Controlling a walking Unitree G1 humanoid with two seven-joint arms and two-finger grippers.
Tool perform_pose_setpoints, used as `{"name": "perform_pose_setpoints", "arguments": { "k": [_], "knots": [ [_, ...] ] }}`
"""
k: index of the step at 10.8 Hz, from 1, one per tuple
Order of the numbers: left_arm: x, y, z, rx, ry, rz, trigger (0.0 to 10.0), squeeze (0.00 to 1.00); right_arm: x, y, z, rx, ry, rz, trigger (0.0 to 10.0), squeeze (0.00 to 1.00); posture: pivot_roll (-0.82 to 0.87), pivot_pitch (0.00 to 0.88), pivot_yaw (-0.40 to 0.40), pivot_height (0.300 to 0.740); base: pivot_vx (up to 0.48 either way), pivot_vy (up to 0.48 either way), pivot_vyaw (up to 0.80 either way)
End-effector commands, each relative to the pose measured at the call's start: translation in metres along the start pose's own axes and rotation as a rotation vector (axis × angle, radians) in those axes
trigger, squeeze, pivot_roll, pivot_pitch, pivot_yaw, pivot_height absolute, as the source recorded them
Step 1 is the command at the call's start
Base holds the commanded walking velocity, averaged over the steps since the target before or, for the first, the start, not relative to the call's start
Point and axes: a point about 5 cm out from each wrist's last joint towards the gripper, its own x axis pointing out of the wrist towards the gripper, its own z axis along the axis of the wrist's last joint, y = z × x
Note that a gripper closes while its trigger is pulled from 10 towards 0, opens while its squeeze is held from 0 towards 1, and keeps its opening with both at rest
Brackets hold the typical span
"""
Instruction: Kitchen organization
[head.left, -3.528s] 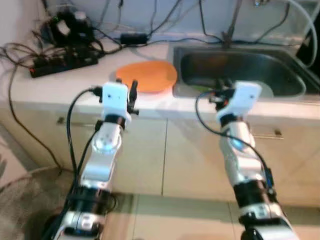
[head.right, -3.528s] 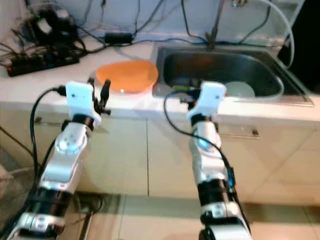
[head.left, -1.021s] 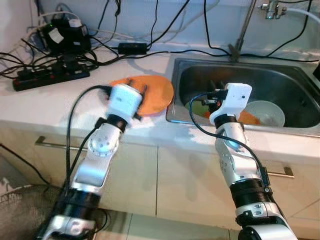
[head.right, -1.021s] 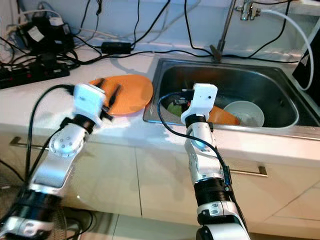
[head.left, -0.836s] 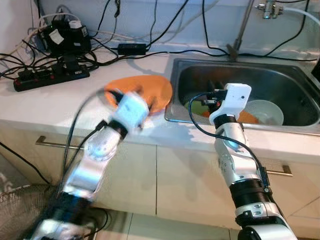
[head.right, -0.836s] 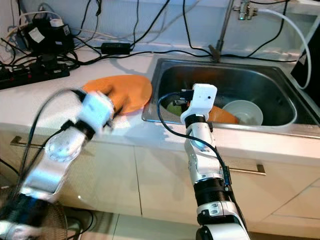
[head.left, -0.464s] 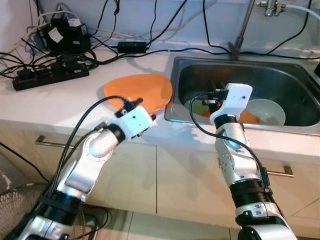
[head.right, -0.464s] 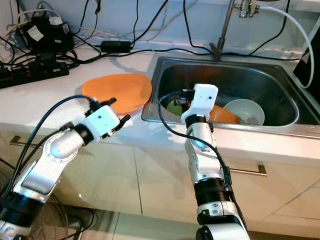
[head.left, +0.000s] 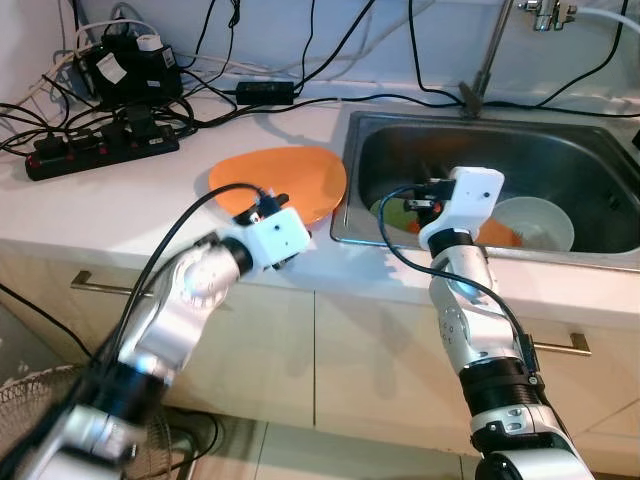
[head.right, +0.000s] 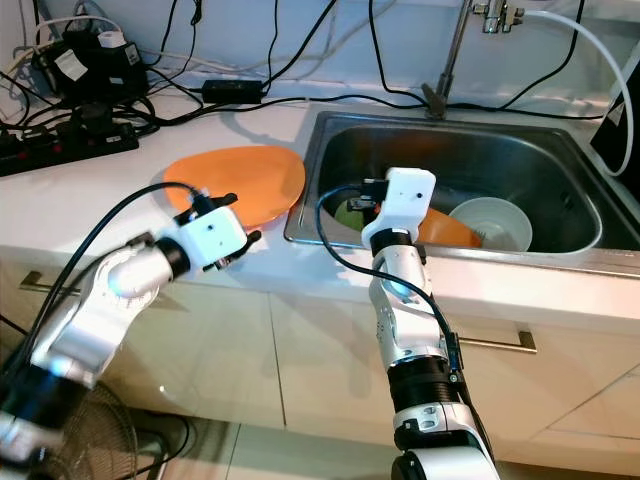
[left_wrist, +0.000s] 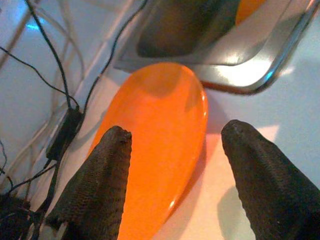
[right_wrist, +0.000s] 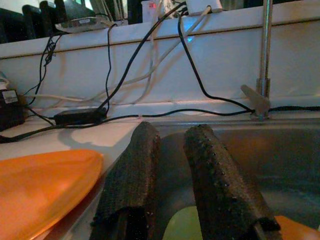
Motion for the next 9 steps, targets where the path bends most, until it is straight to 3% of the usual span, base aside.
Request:
{"name": "perform_pose_setpoints", "arguments": {
  "k": [1,5,9],
  "knots": [
    [0.003,0.001,0.001,0.033,0.009,-0.042,10.0,0.00,0.000,0.000,0.001,0.013,-0.007,-0.001,10.0,0.00,0.18,0.045,0.035,0.740,0.000,0.000,0.00],
    [0.010,0.006,-0.004,0.114,0.049,-0.140,10.0,0.00,-0.003,0.000,0.000,0.014,-0.007,-0.007,10.0,0.00,0.18,0.048,0.055,0.740,0.000,0.000,0.00],
    [0.020,0.003,-0.010,0.184,0.112,-0.141,10.0,0.00,-0.007,0.001,-0.002,0.018,0.000,-0.010,10.0,0.00,0.16,0.051,0.064,0.740,0.000,0.000,0.00]
  ]
}}
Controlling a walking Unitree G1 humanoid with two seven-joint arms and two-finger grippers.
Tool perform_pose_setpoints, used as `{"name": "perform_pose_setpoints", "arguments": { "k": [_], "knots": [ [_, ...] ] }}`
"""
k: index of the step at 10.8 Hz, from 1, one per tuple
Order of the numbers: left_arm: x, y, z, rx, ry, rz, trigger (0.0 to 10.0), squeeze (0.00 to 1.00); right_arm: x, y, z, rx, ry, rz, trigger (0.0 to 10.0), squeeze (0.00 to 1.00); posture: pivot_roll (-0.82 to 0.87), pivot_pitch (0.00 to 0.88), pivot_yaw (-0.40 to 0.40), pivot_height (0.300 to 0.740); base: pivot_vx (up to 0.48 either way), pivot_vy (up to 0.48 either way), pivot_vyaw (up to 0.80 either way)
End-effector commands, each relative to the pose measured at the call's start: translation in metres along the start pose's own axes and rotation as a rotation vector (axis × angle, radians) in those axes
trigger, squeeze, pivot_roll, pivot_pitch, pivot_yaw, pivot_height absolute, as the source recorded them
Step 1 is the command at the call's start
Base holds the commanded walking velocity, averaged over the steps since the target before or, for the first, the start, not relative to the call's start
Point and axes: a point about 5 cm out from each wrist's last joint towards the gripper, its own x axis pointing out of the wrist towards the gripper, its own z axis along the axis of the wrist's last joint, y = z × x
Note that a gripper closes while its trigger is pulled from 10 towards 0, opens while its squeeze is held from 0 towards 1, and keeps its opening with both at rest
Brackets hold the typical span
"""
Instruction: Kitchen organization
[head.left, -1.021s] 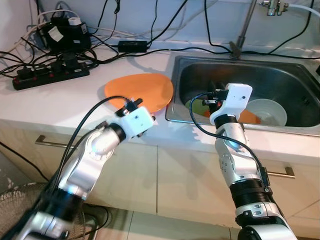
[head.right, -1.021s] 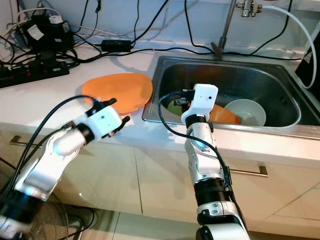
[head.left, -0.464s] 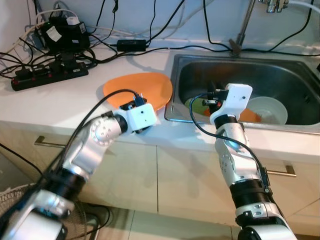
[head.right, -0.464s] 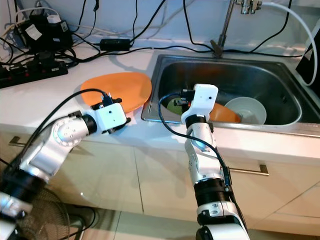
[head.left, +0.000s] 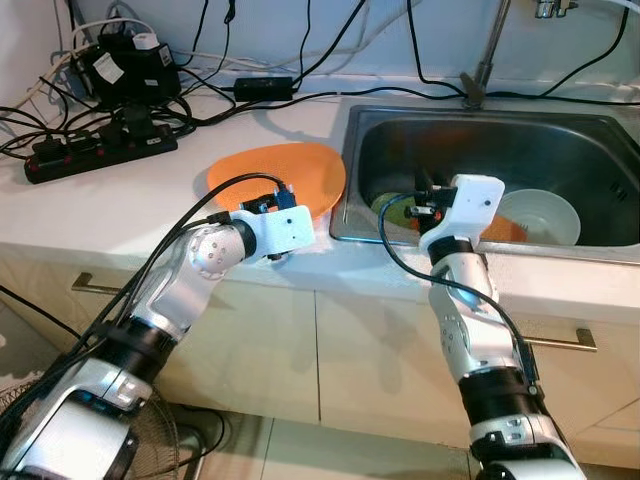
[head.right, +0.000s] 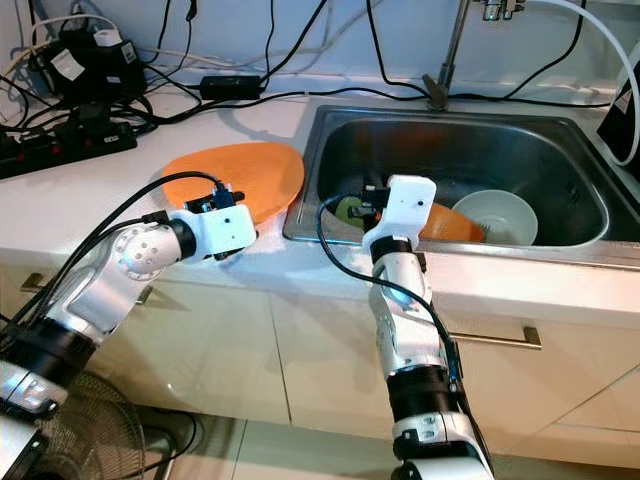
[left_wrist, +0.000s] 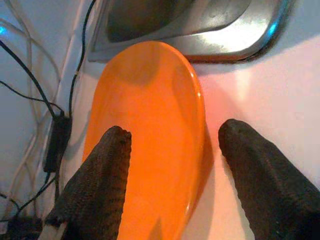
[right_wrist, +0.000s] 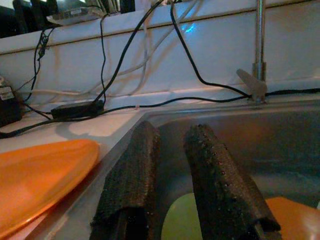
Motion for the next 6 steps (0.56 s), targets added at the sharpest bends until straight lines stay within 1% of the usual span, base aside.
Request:
{"name": "perform_pose_setpoints", "arguments": {
  "k": [1,3,5,6],
  "knots": [
    [0.005,-0.010,-0.007,0.016,0.045,-0.040,10.0,0.00,0.000,0.001,0.004,0.004,-0.011,0.001,10.0,0.00,0.15,0.051,0.065,0.740,0.000,0.000,0.00],
    [0.014,-0.011,-0.008,0.056,0.093,-0.007,10.0,0.00,0.000,0.000,0.005,0.005,-0.012,-0.001,10.0,0.00,0.15,0.047,0.067,0.740,0.000,0.000,0.00],
    [0.022,-0.008,-0.011,0.107,0.141,0.022,10.0,0.00,0.000,0.001,0.005,0.003,-0.010,0.001,10.0,0.00,0.14,0.045,0.067,0.740,0.000,0.000,0.00],
    [0.024,-0.006,-0.010,0.105,0.146,0.030,10.0,0.00,0.001,0.000,0.005,0.002,-0.010,0.000,10.0,0.00,0.14,0.047,0.067,0.740,0.000,0.000,0.00]
  ]
}}
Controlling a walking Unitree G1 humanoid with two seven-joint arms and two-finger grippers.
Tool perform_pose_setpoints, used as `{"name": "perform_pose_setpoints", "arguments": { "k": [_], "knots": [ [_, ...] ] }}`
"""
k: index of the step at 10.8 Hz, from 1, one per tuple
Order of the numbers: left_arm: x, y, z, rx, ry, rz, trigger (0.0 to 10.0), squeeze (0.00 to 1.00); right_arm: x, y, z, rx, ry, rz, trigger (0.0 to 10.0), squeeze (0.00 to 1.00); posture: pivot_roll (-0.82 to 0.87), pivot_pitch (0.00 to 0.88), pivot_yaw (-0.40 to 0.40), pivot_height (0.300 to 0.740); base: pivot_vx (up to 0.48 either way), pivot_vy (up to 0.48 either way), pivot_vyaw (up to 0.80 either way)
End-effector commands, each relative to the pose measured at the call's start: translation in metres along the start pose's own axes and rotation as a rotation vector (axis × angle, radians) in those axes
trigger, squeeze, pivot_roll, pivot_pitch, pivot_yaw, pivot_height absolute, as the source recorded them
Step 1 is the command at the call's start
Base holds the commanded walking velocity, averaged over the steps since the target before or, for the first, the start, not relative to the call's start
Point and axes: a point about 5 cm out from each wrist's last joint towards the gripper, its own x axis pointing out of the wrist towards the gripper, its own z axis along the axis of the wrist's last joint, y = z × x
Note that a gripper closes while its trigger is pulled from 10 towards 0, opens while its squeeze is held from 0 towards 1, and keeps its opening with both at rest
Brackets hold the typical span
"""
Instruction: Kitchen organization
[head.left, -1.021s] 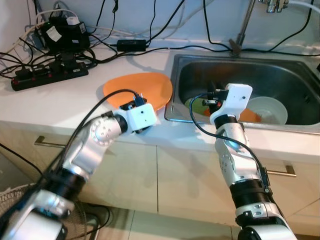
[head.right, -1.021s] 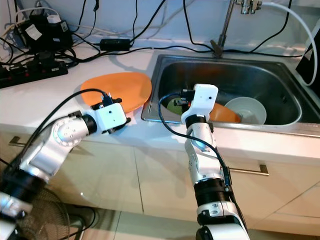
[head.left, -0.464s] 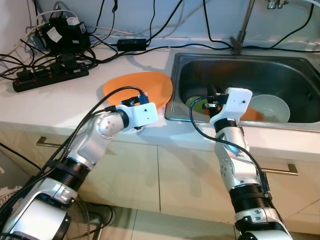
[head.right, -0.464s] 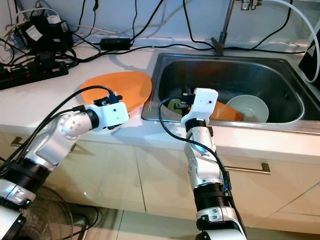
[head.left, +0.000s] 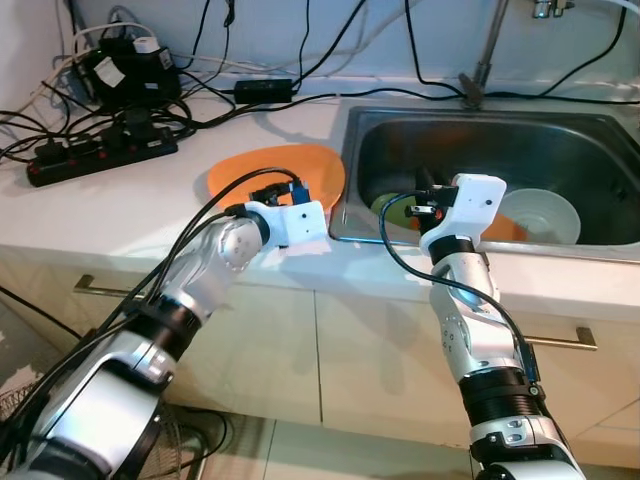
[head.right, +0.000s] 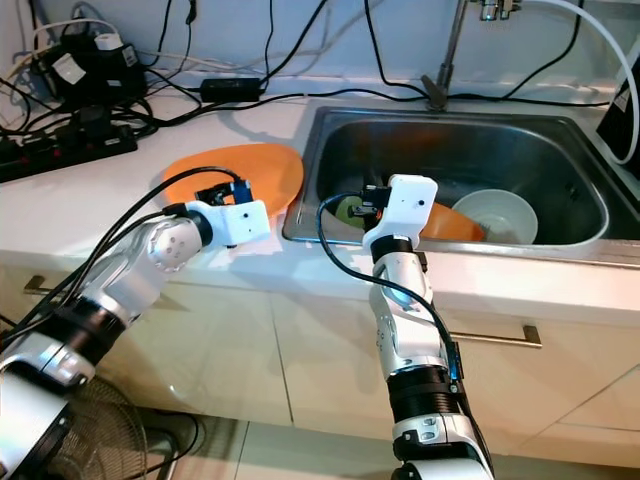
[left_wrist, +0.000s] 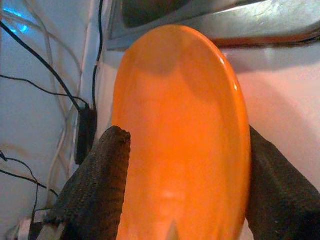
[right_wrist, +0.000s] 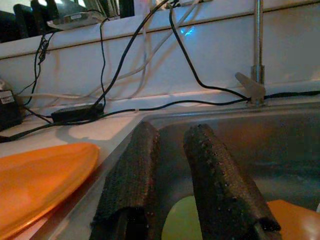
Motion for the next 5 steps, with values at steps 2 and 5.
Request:
{"name": "perform_pose_setpoints", "arguments": {
  "k": [2,5],
  "knots": [
    [0.0044,-0.0118,-0.0112,0.018,0.066,-0.051,10.0,0.00,0.0003,0.0005,0.0031,0.005,-0.004,-0.003,10.0,0.00,0.14,0.050,0.068,0.740,0.000,0.000,0.00],
    [0.0097,-0.0118,-0.0113,0.012,0.080,-0.039,0.0,0.00,0.0002,-0.0004,0.0030,0.006,-0.002,-0.007,10.0,0.00,0.14,0.053,0.070,0.740,0.000,0.000,0.00]
  ]
}}
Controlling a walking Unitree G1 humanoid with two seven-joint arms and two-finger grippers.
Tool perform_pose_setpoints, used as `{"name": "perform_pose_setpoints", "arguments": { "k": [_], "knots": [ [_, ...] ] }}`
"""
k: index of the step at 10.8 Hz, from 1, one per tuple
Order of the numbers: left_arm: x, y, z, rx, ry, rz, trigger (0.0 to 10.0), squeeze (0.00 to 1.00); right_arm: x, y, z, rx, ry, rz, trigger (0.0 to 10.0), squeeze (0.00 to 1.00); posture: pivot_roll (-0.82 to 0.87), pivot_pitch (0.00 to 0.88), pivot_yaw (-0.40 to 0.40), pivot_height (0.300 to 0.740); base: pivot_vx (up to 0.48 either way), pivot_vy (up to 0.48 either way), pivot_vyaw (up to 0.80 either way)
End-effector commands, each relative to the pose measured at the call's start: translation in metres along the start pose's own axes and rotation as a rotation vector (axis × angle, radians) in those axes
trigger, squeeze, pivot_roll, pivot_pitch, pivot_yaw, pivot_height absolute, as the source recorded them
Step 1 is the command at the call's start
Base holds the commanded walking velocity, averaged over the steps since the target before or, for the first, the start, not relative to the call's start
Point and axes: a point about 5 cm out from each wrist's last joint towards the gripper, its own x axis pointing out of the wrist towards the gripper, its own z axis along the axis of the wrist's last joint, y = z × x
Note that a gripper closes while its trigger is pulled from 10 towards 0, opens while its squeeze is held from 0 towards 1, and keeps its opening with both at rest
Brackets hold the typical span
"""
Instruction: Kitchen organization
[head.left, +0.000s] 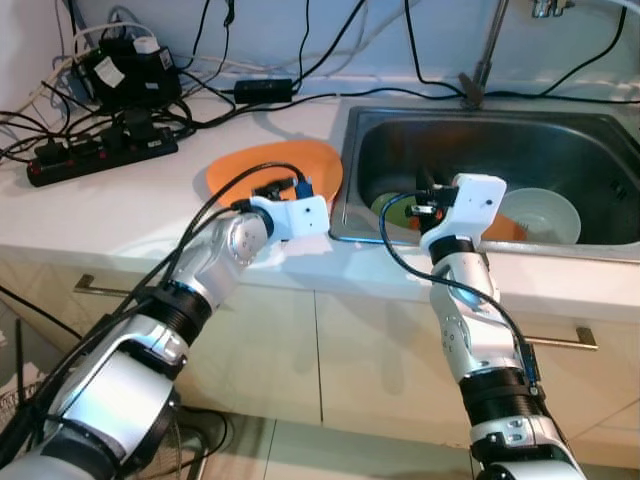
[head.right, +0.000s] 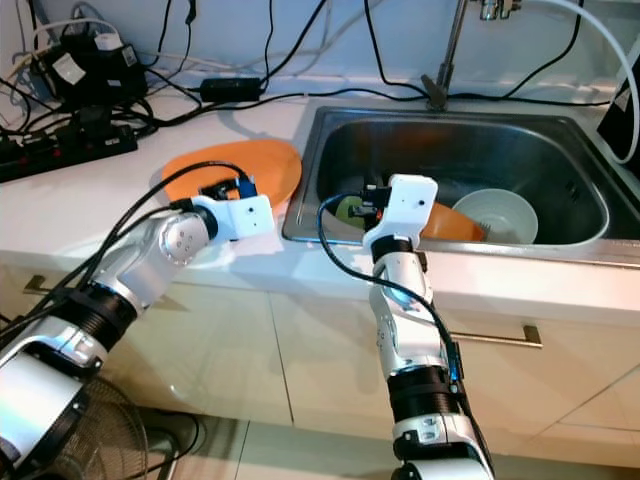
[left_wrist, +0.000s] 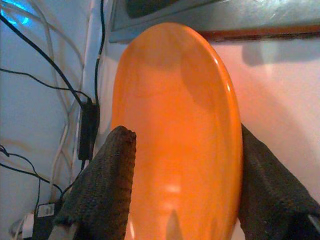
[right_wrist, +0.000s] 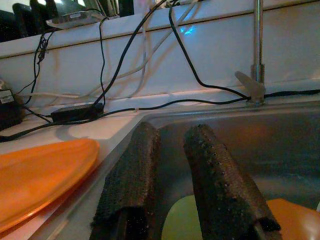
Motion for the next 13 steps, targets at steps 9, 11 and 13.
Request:
{"name": "perform_pose_setpoints", "arguments": {
  "k": [9,11,13],
  "knots": [
    [0.0023,-0.0163,-0.0103,0.006,0.031,-0.058,0.0,0.00,0.0021,-0.0047,0.0049,0.001,-0.006,-0.016,10.0,0.00,0.14,0.059,0.064,0.740,0.000,0.000,0.00],
    [0.0023,-0.0141,-0.0102,0.008,0.030,-0.052,0.0,0.00,0.0023,-0.0043,0.0046,0.001,-0.004,-0.014,10.0,0.00,0.14,0.057,0.063,0.740,0.000,0.000,0.00],
    [0.0023,-0.0133,-0.0112,0.011,0.033,-0.053,0.0,0.00,0.0031,-0.0037,0.0045,0.003,-0.005,-0.014,10.0,0.00,0.14,0.056,0.063,0.740,0.000,0.000,0.00]
  ]
}}
